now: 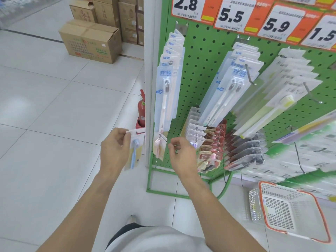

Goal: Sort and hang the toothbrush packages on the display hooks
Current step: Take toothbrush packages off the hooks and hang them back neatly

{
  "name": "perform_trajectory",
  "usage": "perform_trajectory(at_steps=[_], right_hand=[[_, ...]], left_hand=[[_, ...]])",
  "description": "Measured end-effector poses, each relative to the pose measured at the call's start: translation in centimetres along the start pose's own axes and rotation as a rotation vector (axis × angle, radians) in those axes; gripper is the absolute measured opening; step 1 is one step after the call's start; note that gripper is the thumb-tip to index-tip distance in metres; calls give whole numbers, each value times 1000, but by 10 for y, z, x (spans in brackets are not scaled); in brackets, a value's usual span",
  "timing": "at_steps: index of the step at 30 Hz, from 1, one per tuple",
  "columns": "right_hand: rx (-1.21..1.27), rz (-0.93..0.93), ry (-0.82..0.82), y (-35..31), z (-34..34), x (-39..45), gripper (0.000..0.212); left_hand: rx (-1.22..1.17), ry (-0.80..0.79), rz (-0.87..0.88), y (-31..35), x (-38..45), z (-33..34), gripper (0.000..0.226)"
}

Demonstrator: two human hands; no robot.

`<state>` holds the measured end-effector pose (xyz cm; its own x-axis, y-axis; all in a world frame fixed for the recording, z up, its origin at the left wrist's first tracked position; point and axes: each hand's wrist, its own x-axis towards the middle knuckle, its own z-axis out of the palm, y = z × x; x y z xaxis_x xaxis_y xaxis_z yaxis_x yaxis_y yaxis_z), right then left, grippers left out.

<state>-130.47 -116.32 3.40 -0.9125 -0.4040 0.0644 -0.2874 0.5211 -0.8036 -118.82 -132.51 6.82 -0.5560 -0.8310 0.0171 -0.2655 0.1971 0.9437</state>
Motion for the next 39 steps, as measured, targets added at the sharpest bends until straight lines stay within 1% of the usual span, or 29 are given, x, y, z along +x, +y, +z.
perform_trajectory(at_steps=[2,4,7,10,12,14,16,20,22,24,26,27,30,32,34,39], right_hand=[[40,-22,32,2,-8,-14,10],[109,-20,15,7,-13,-32,9],[233,64,-113,19,-15,-58,9],[355,171,-243,31,-17,-70,21],[406,225,-309,37,-20,-71,17],[382,219,-320,45,-25,-71,8],[404,215,-310,48,-32,-73,8],[560,242,-265,40,-45,-74,7],[645,236,-230,32,-51,-75,6],[681,236,-197,25,-56,-76,5],[681,257,-226,22,-64,-78,5],[672,280,-275,22,-69,-78,8],[583,344,-488,29,-87,-79,26],[551,376,-600,32,-95,-82,32],[582,398,-649,31,-96,-87,30],[614,398,-632,27,-97,-90,16]], left_hand=[[-11,-22,-58,-6,-17,-4,8],[-39,-62,-124,-12,-35,-2,10],[-67,-128,-190,-17,-56,8,9],[-128,-178,-215,-16,-71,19,6],[-177,-201,-240,-10,-79,25,6],[-209,-215,-263,-4,-84,31,7],[-232,-252,-265,1,-88,34,4],[-232,-449,-286,7,-95,36,13],[-222,-512,-292,7,-102,38,14],[-221,-513,-297,7,-108,40,14],[-219,-496,-298,7,-112,42,15],[-220,-487,-296,7,-113,42,15],[-286,-443,-339,11,-114,44,17],[-331,-422,-377,13,-114,44,17],[-351,-413,-392,13,-114,45,17],[-358,-384,-402,14,-113,43,15]])
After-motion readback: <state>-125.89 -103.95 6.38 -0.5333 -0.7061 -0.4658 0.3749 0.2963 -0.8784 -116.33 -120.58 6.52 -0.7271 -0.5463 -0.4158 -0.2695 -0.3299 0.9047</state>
